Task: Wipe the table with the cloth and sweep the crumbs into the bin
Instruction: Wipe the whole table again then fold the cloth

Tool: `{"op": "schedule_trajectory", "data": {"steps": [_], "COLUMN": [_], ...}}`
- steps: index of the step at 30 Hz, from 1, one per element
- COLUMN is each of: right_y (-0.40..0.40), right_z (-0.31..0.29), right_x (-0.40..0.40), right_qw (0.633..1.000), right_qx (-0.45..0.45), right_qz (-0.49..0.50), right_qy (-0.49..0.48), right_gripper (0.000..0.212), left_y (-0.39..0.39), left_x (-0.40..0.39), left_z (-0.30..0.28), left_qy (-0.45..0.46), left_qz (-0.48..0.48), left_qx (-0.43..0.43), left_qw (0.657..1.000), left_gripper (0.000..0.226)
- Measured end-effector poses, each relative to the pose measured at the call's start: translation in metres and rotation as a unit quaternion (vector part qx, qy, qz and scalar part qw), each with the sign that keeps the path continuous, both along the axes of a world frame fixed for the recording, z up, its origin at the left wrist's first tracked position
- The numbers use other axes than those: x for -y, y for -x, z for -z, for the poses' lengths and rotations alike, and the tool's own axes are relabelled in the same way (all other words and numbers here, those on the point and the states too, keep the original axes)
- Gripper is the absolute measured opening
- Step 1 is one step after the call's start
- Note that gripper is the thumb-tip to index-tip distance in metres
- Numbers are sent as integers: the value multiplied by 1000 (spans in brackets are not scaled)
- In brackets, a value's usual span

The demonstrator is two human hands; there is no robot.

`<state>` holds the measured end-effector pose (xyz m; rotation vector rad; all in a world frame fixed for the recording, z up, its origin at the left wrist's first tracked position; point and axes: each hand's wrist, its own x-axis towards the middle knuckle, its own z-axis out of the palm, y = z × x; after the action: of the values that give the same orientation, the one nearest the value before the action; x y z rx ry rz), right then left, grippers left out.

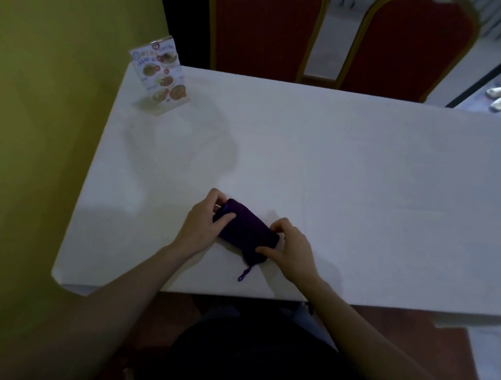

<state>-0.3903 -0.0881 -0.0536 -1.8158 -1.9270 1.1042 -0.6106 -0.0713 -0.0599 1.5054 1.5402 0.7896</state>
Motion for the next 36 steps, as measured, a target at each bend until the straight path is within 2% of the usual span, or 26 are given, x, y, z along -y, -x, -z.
{"op": "schedule_trajectory", "data": {"steps": [3, 6, 9, 12, 18, 21, 29, 33, 36], "right_y": [-26, -66, -117, -180, -335, -414, -582, -611, -613], "right_z": [-7, -17, -24, -30, -29, -26, -5, 6, 12], "right_x": [-4, -12, -19, -20, -13, -6, -3, -6, -5], "right_qw": [984, 929, 880, 846, 814, 816, 864, 892, 908], "right_qx": [-144, -300, -378, -408, -381, -343, -184, -101, -44], "right_qz": [98, 204, 270, 332, 436, 465, 468, 438, 409], "right_qy": [26, 79, 97, 88, 40, 25, -21, -46, -76], "right_gripper": [34, 34, 41, 40, 35, 28, 25, 25, 30], "left_y": [-26, -62, -111, -175, -332, -419, -596, -635, -646], "left_x": [-6, -18, -29, -38, -48, -46, -47, -46, -41], "left_z": [-11, -18, -25, -32, -36, -36, -14, 3, 5], "left_qy": [22, 51, 89, 136, 182, 198, 223, 201, 143], "left_qz": [-25, -46, -37, 4, 100, 113, 132, 129, 140], "left_qx": [54, 81, 116, 125, 123, 117, 62, 12, -71], "left_qw": [998, 994, 989, 983, 970, 967, 964, 971, 977], "left_gripper": [15, 19, 23, 35, 34, 33, 25, 26, 28]}}
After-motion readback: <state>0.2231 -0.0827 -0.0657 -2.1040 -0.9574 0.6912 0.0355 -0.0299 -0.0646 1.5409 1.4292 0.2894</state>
